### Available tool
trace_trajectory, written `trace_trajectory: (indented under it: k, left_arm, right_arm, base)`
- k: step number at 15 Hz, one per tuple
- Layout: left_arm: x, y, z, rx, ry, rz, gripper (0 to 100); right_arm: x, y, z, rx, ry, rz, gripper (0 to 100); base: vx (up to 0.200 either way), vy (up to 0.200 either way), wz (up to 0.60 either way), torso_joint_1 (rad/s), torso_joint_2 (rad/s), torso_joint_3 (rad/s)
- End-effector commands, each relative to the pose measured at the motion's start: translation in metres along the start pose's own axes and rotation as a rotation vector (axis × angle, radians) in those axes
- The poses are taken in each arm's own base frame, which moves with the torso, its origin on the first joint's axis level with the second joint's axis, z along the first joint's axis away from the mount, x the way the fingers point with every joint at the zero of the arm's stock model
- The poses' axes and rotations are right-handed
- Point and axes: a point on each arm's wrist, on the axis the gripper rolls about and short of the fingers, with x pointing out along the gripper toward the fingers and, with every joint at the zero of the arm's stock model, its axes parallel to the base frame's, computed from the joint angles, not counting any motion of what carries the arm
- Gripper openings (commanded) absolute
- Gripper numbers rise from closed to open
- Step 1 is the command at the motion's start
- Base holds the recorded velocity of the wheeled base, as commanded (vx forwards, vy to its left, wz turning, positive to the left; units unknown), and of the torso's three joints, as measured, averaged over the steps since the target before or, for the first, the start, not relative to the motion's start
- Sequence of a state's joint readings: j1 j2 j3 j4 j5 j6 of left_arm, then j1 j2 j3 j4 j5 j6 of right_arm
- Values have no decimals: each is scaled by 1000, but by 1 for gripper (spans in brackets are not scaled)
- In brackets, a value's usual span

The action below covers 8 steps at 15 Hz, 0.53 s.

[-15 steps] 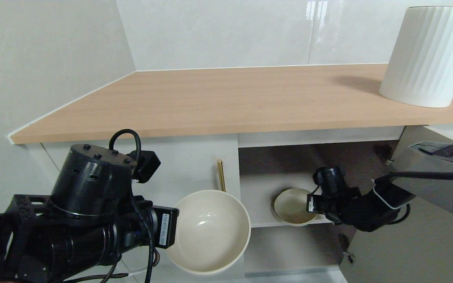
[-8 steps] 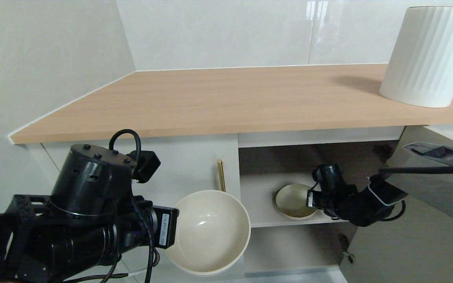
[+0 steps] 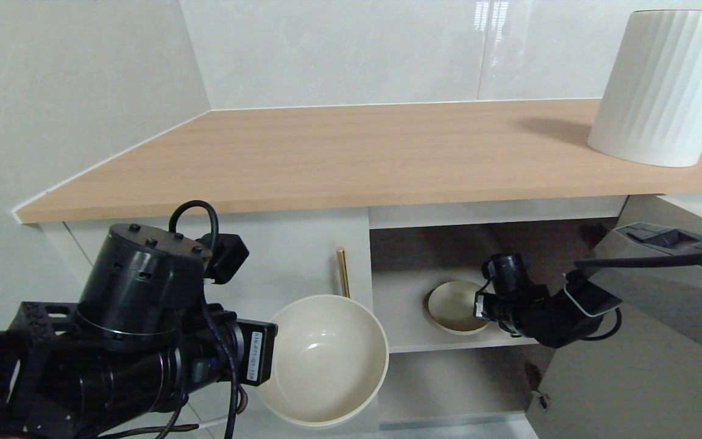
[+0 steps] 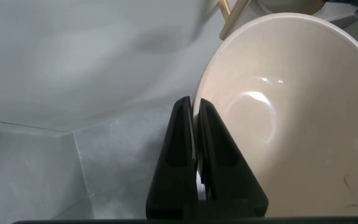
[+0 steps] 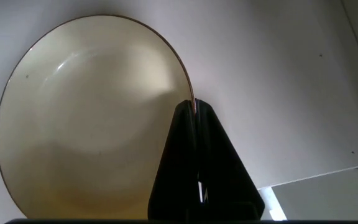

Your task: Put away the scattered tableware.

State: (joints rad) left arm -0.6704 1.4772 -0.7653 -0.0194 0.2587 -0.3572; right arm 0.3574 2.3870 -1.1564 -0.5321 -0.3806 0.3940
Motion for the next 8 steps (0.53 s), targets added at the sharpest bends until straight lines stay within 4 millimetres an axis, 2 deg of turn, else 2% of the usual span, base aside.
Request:
trace_trajectory:
  k: [1, 3, 4, 8]
  left_arm:
    - [0, 0, 1, -1, -2, 0, 0]
    - [0, 0, 1, -3, -11, -3, 0]
    - [0, 0, 2, -4, -15, -5, 0]
    - [-2, 0, 2, -6, -22, -6, 0]
  right_arm:
    - [0, 1, -1, -1, 1, 1, 0]
    - [1, 1, -1, -2, 2, 0, 0]
    - [1, 1, -1, -2, 2, 0, 100]
    - [0, 1, 0, 2, -2, 2, 100]
  base:
    - [0, 0, 0, 0, 0, 0]
    - [0, 0, 0, 0, 0, 0]
    - [0, 0, 0, 0, 0, 0]
    - [0, 0, 0, 0, 0, 0]
